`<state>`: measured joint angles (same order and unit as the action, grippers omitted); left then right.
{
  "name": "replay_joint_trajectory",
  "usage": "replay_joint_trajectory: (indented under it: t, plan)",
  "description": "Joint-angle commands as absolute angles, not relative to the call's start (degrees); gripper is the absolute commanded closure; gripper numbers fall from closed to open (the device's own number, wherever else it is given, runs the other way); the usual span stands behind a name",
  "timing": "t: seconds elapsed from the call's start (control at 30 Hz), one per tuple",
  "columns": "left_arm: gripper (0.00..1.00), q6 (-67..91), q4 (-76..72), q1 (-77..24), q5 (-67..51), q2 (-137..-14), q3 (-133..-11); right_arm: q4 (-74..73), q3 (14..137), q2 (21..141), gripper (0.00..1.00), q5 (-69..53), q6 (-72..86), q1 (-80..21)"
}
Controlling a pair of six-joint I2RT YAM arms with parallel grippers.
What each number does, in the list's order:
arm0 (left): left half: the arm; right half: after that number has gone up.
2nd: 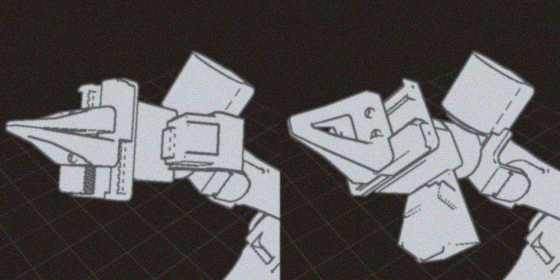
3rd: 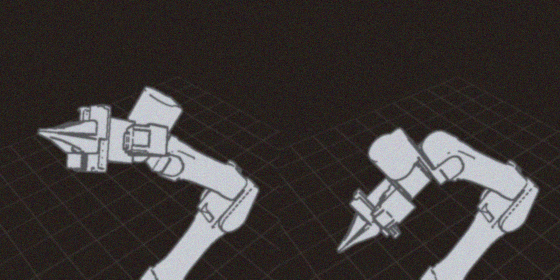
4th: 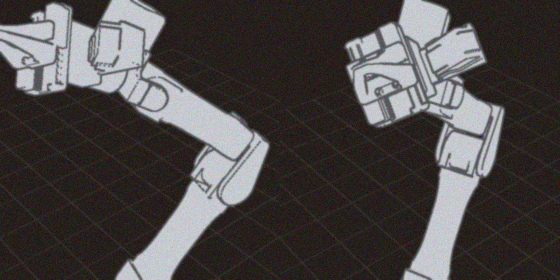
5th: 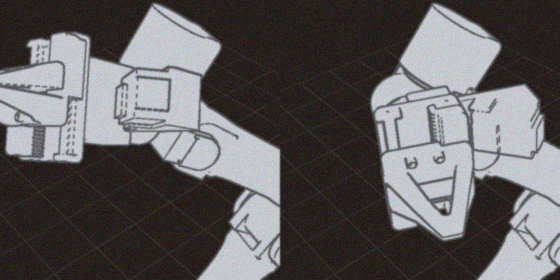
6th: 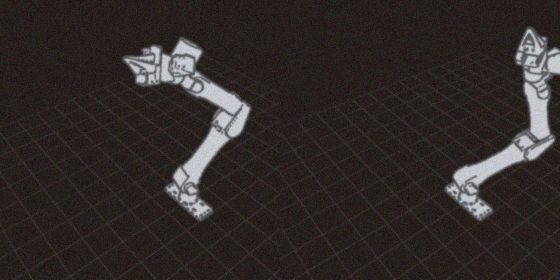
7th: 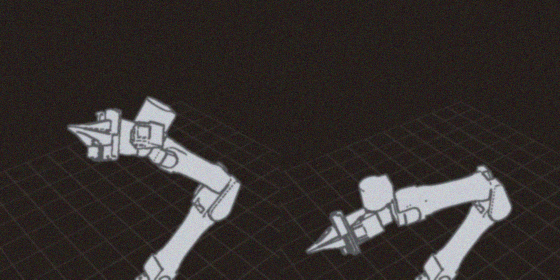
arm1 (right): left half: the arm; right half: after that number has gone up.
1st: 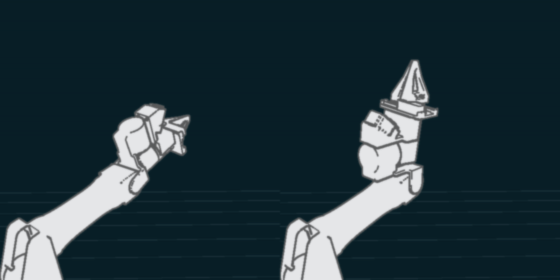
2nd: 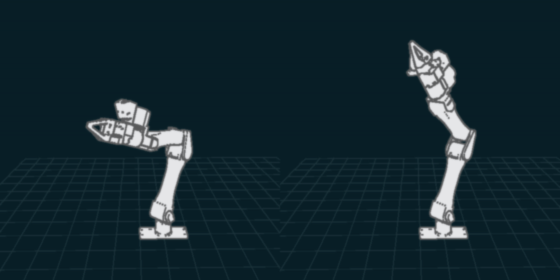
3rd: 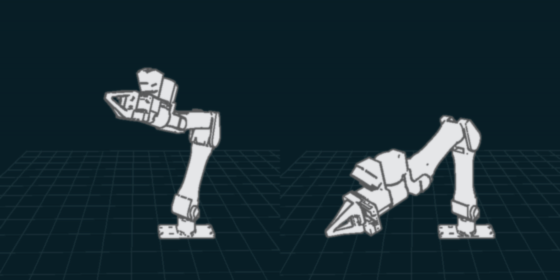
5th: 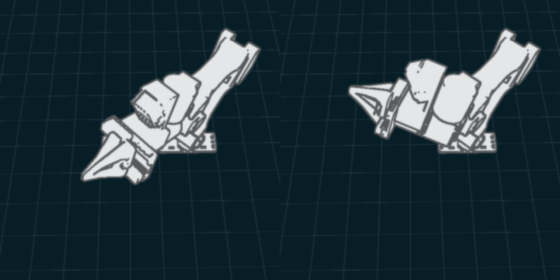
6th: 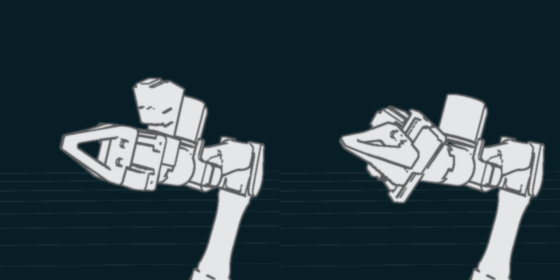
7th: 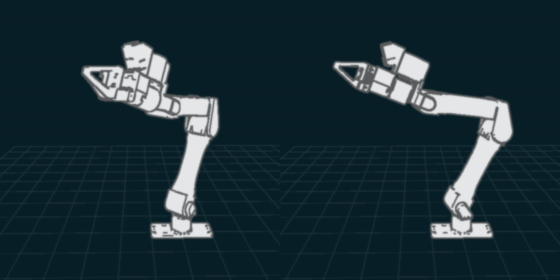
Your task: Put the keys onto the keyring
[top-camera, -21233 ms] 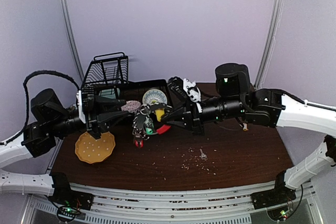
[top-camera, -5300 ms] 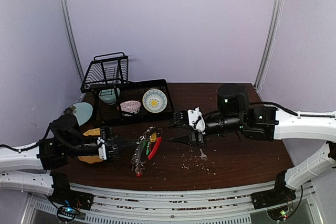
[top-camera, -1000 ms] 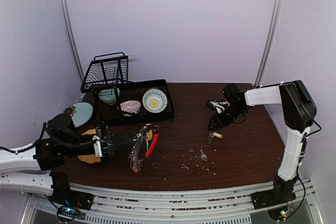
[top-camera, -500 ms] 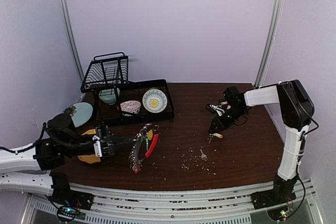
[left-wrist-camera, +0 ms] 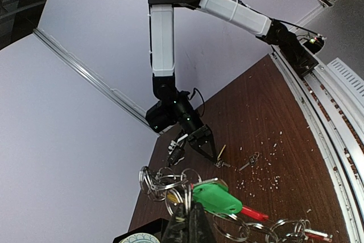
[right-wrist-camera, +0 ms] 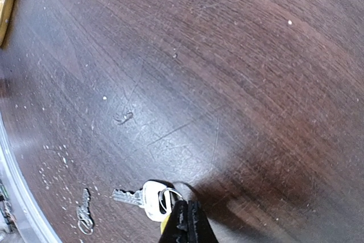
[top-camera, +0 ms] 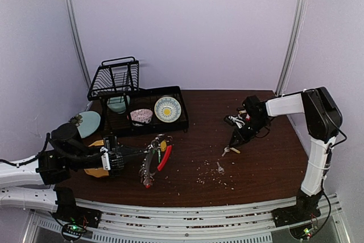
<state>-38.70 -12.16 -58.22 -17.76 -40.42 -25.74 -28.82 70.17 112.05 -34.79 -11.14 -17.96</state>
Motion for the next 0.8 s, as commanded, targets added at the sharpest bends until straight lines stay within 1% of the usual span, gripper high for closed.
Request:
replay_joint_trajectory:
  t: [0.0, 0.2, 0.3, 0.37, 0.5, 0.57, 0.63, 0.7, 0.77]
  plan:
    - [1.00, -37.8, -15.9, -58.1, -17.6, -39.8, -27.9, -30.3, 69.2, 108.9, 1.00, -35.9, -10.4, -17.6]
    - [1.00, -37.6, -15.9, -58.1, -17.5, -40.0, -28.0, -29.0, 68.1, 105.1, 1.00, -39.1, -9.1, -17.9]
    - [1.00, -37.3, -15.9, -58.1, -17.3, -40.0, -28.1, -27.8, 67.7, 102.3, 1.00, -38.7, -8.0, -18.8]
    - [1.00, -37.2, -15.9, -58.1, -17.4, -40.1, -28.2, -27.1, 67.3, 100.6, 1.00, -37.5, -7.7, -20.3]
    - [1.00, -37.0, -15.8, -58.1, -17.5, -39.8, -28.3, -26.4, 66.9, 99.9, 1.00, -30.1, -4.7, -21.9]
    - [1.00, -36.9, -15.8, -58.1, -17.7, -39.8, -28.3, -26.1, 67.2, 100.4, 0.88, -25.6, -3.9, -21.9]
    - [1.00, -36.8, -15.8, -58.1, -17.8, -39.7, -28.4, -28.4, 69.3, 102.4, 0.80, -21.1, -3.8, -21.8]
    - [1.00, -36.8, -15.7, -58.1, -17.7, -39.7, -28.4, -31.0, 71.1, 104.5, 0.77, -19.6, -4.9, -22.5]
    - [1.00, -37.0, -15.6, -58.1, -17.3, -39.7, -28.4, -31.4, 69.8, 103.6, 0.75, -17.7, -7.3, -24.5]
